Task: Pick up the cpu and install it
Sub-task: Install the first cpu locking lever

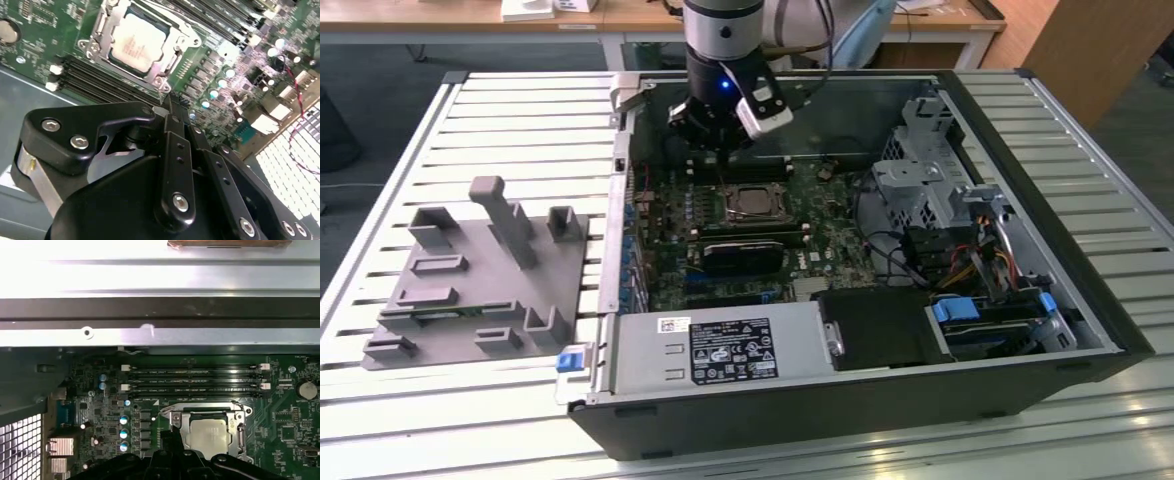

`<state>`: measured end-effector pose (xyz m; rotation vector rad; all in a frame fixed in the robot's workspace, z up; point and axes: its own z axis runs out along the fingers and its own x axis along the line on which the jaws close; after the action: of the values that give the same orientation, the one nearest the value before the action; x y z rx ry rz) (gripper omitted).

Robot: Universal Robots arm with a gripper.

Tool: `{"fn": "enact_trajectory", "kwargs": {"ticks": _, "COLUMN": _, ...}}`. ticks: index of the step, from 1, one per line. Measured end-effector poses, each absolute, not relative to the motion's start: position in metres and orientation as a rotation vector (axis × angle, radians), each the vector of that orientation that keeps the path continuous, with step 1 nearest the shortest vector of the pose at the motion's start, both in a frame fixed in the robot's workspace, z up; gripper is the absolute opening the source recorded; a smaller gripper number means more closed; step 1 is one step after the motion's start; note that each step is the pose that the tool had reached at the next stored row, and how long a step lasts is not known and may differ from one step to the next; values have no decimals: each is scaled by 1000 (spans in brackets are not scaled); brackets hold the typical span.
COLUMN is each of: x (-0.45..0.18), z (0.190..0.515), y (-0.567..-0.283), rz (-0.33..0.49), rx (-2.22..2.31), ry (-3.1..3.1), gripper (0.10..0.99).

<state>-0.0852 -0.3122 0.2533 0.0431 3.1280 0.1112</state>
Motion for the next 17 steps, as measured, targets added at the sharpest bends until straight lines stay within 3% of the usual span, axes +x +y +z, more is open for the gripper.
{"fn": "enact_trajectory", "kwargs": {"ticks": 17, "x": -107, "z": 252, "y": -306, "rz": 111, "rx": 42, "ry": 3128, "gripper": 106}}
